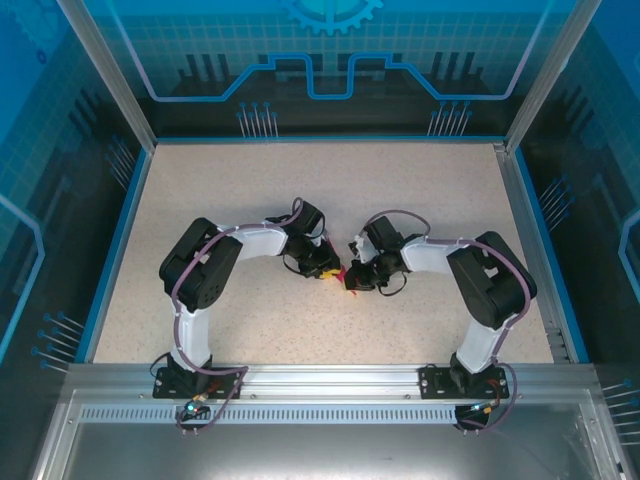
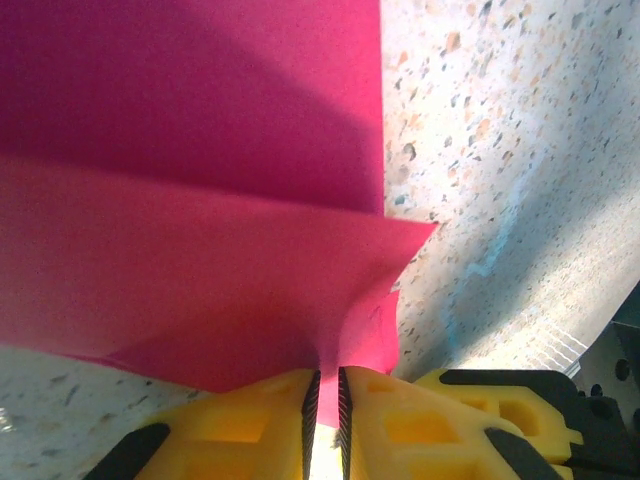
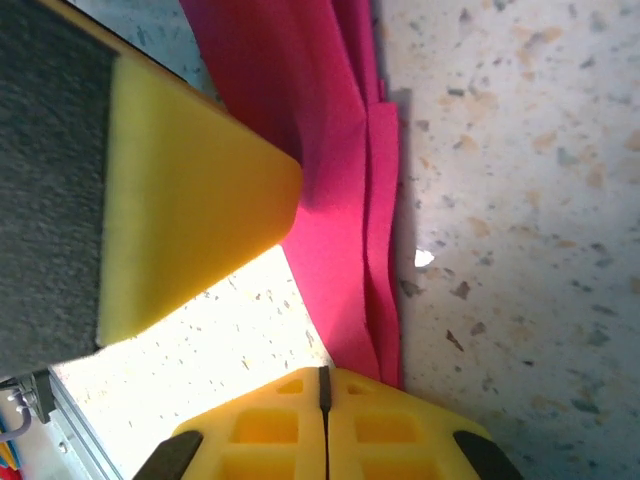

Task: Fold a paper plane with a square sheet of paper (pick it up from the middle)
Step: Fold the wing for the fifth time at the center of the table.

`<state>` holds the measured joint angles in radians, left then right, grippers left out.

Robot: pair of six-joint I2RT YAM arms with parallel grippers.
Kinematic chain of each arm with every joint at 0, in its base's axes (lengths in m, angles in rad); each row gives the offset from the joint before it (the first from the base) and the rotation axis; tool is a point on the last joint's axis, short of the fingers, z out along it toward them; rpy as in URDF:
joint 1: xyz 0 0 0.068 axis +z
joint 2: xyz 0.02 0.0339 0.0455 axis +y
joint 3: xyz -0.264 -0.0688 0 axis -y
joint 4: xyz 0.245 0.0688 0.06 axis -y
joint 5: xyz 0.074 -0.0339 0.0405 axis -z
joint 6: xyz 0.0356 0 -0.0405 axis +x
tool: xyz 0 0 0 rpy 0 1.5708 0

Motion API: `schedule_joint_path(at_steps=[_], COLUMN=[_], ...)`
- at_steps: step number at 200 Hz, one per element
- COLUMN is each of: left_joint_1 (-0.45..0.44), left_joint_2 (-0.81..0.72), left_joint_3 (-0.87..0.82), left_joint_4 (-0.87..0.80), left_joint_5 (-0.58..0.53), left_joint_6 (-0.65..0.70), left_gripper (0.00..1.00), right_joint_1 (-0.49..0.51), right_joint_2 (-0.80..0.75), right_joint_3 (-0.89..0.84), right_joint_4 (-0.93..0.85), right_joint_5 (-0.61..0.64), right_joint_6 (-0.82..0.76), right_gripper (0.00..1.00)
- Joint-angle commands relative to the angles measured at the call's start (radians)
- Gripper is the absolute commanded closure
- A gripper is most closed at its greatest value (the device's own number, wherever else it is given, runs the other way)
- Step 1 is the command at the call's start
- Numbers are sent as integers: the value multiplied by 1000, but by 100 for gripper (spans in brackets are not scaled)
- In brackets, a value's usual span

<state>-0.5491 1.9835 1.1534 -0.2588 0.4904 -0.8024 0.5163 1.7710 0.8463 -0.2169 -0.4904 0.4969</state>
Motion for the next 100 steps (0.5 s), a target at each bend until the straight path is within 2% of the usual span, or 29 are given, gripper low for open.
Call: schedule_joint_path(at_steps=[1,36,100], left_joint_1=[0,0,1], left_joint_2=[61,59,57], left_joint_3=[-29,-31,-17], left_joint_4=[-83,-81,-83], left_joint_5=[-118,-116,-105], left_joint_6=[17,17,24], left_gripper=[82,82,82], right_joint_1=[-18,-33,-26], right_joint_2=[-8,-66,-114], right_joint_3=[-85,-144,-26], right_joint_4=[-91,-105,-45], right_joint_5=[2,-15,-66], right_joint_6=[-37,-54,-21], right_gripper=[95,95,94])
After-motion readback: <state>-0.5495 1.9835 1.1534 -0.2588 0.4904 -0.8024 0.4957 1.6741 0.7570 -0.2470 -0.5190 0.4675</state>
